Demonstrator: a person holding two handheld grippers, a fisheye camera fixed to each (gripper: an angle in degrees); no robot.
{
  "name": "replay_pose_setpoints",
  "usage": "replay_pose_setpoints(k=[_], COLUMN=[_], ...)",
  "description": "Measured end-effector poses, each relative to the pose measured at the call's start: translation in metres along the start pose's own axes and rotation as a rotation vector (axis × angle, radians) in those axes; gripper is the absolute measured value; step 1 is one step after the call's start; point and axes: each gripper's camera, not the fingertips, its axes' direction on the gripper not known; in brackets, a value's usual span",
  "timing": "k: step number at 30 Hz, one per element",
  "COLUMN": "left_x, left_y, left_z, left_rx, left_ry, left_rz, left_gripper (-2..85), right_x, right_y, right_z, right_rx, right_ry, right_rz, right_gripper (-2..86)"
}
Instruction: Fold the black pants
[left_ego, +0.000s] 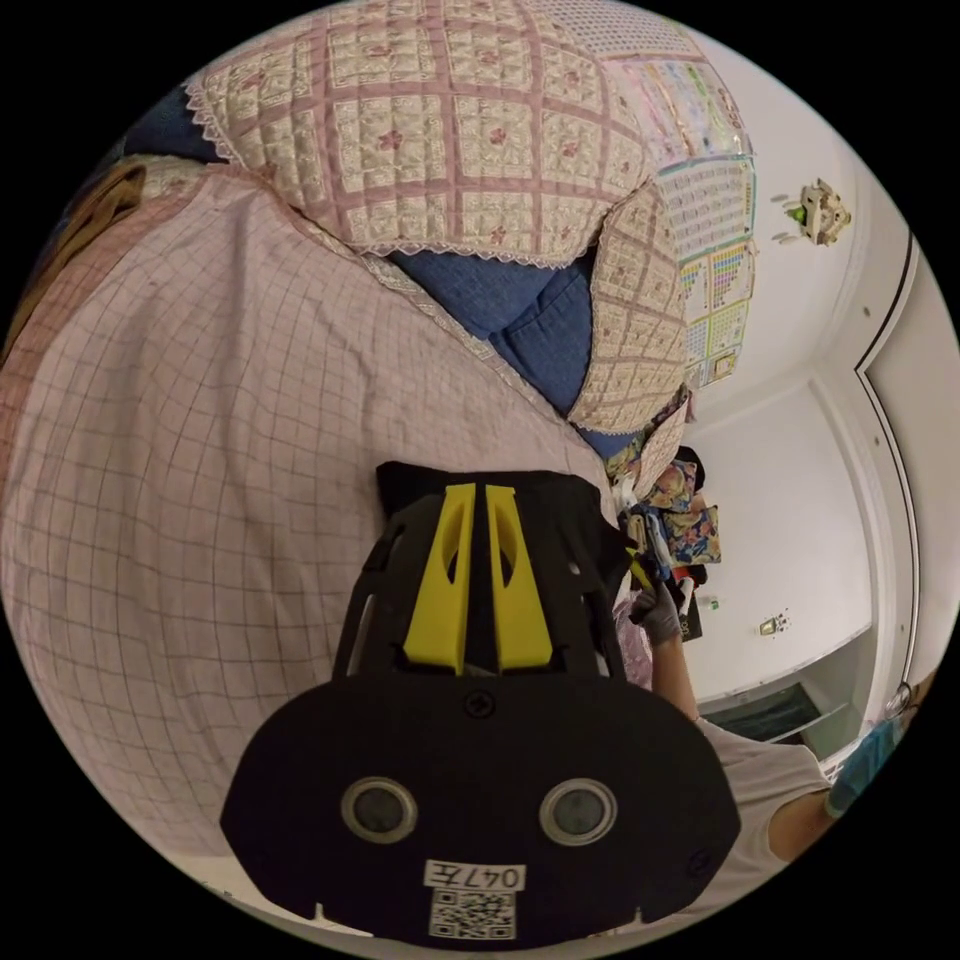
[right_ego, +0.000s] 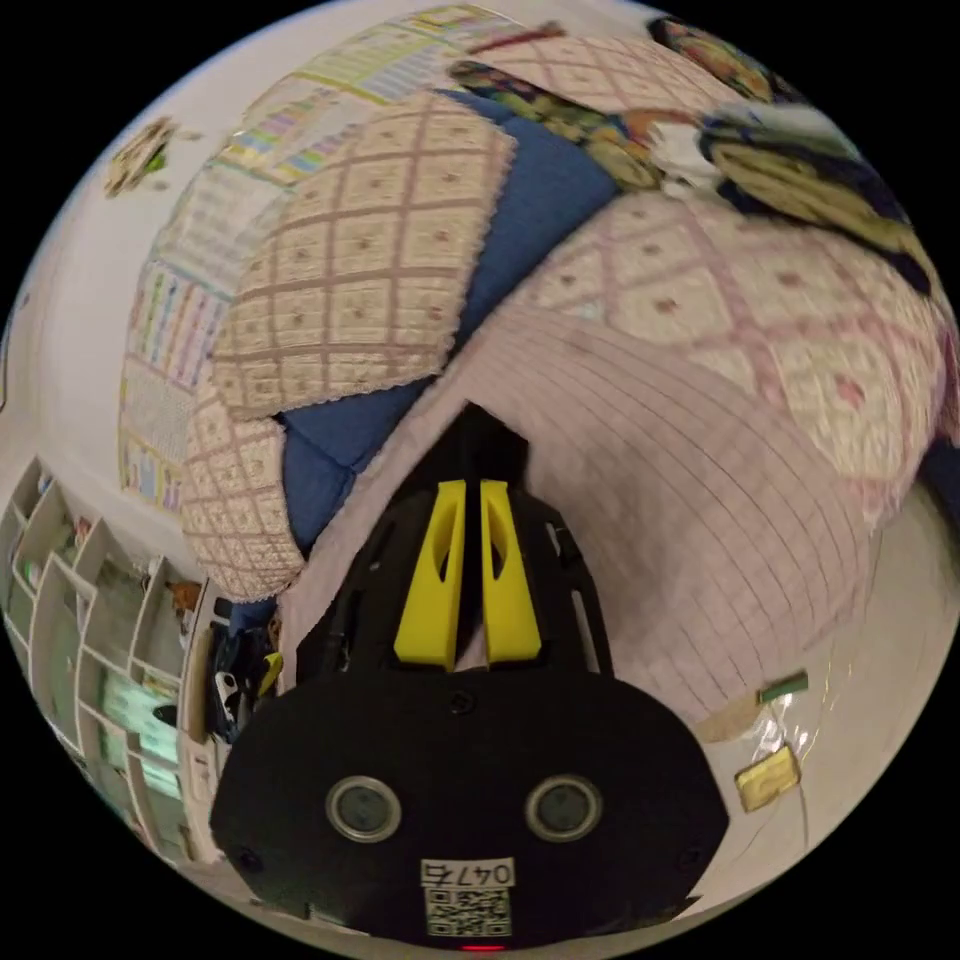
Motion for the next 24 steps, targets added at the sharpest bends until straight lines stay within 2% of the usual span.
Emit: replay_pose_setpoints(k=[6, 8, 11, 15, 19, 24], left_x=[-0.014, -0.016, -0.021, -0.031, -0.035, -0.038], left_y=[0.006, 0.008, 0.012, 0.016, 0.018, 0.017], left_z=[0.003, 0.003, 0.004, 0.006, 0.002, 0.007], left_rx=[0.051, 0.071, 0.1, 0.128, 0.153, 0.136], left_ry=[0.059, 0.059, 0.092, 0.128, 0.108, 0.11], left_rz=[-0.056, -0.065, -0.09, -0.131, -0.147, -0.161], left_gripper=[-0.7, -0.7, -0.7, -0.6, -0.2, 2.3], right_x=[-0.223, -0.312, -0.402, -0.471, -0.504, -0.524], right_y=[0.062, 0.118, 0.208, 0.332, 0.457, 0.511], right_z=[0.008, 0.025, 0.052, 0.098, 0.164, 0.163], right_rx=[-0.002, -0.032, -0.062, -0.135, -0.376, -0.297], right_ry=[-0.138, -0.198, -0.282, -0.34, -0.32, -0.328], right_rz=[-0.542, -0.755, -0.964, -1.152, -1.246, -1.236], right_gripper=[-0.5, -0.5, -0.4, -0.5, -0.4, -0.4])
